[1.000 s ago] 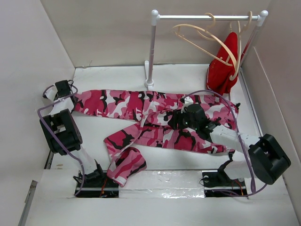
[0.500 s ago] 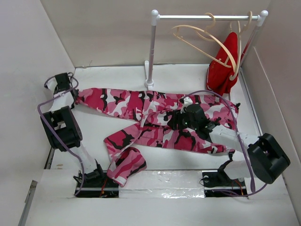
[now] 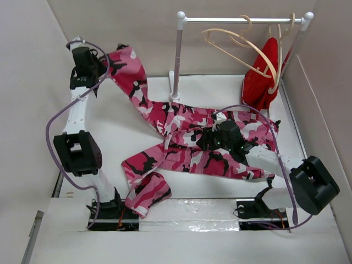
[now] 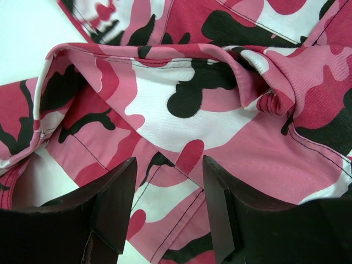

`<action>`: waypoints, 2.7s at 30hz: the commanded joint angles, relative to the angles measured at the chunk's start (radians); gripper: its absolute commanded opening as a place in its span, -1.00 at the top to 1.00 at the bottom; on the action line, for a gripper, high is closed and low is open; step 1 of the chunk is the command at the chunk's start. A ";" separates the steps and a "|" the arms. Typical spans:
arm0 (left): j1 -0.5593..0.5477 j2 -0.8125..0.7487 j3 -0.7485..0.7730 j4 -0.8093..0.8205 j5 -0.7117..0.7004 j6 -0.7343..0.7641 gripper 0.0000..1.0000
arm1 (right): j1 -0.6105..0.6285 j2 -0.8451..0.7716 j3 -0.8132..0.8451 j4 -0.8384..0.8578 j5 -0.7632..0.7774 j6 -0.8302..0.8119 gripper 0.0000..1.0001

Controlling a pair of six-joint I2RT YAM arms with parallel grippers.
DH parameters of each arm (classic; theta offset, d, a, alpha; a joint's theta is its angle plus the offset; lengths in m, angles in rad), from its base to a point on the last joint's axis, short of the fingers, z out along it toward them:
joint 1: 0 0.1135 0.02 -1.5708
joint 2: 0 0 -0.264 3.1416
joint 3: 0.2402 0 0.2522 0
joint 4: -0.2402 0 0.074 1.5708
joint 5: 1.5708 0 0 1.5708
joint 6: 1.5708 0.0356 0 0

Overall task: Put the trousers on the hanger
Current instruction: Flatten out the trousers at the center of the board.

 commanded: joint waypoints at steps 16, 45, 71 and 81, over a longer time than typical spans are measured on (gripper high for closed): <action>0.275 0.020 -0.409 -0.096 -0.374 -0.125 1.00 | -0.005 -0.069 0.002 0.031 -0.030 -0.015 -0.14; -0.026 0.372 0.056 -0.301 -0.493 0.014 -0.14 | 0.014 -0.110 0.003 0.010 -0.018 -0.022 0.51; -0.012 0.641 0.314 -0.346 -0.519 0.054 0.74 | 0.032 -0.067 0.021 0.007 -0.016 -0.031 0.38; 0.062 0.491 0.250 -0.304 -0.618 0.027 1.00 | 0.032 -0.063 0.020 0.007 0.002 -0.032 0.38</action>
